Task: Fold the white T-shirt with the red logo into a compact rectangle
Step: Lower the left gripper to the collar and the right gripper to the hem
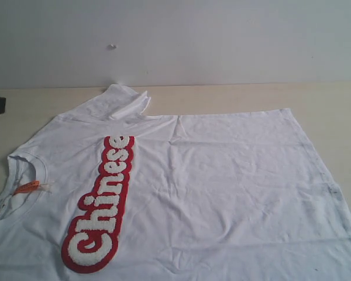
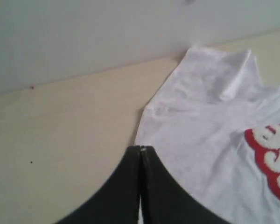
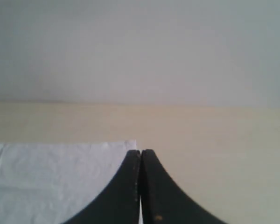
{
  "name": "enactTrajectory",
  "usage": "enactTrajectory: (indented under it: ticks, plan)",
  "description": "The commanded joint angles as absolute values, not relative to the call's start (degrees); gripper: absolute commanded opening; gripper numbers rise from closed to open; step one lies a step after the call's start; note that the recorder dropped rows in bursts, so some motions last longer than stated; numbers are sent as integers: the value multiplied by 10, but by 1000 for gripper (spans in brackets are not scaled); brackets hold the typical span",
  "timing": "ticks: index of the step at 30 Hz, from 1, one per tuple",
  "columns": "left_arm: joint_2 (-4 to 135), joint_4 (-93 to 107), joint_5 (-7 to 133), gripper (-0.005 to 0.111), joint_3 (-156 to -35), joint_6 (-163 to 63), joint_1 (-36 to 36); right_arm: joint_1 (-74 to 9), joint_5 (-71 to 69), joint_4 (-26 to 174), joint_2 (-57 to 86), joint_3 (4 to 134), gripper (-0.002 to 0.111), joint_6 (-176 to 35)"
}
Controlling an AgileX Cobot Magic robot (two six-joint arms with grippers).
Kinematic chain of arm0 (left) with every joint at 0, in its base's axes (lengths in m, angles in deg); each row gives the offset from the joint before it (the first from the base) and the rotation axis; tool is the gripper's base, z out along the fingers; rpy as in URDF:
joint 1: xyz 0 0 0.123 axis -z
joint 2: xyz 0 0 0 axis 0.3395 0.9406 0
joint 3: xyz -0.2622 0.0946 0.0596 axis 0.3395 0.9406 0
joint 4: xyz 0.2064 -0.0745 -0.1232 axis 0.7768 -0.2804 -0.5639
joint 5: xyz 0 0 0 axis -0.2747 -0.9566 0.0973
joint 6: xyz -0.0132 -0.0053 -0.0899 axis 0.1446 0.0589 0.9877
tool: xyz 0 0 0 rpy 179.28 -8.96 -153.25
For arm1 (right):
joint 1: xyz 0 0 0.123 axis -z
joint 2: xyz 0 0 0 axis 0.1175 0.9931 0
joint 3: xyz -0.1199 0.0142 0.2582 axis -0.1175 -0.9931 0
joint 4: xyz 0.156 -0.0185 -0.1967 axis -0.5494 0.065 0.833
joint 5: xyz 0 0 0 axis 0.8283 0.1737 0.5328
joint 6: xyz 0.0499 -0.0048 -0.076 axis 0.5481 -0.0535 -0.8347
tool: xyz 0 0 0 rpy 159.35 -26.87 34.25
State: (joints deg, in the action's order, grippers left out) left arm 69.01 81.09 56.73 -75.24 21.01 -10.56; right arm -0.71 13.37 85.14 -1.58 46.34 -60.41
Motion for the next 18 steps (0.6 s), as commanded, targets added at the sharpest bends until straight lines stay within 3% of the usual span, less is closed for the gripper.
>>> enactTrajectory:
  ticks: [1, 7, 11, 14, 16, 18]
  plan:
    - [744, 791, 553, 0, -765, 178, -95, -8, 190, 759, 75, 501, 0, -722]
    - [794, 755, 570, 0, -765, 114, -92, -8, 282, 549, 182, 563, 0, -963]
    - [806, 755, 663, 0, -767, 104, -78, -8, 312, 416, 223, 586, 0, -1107]
    - [817, 862, 789, 0, -779, 203, -78, -8, 333, 353, 244, 596, 0, -1183]
    - [836, 1050, 854, 0, -812, 384, -78, -8, 339, 345, 250, 602, 0, -1196]
    - [862, 1067, 931, 0, -848, 446, -81, -8, 340, 342, 250, 606, 0, -1197]
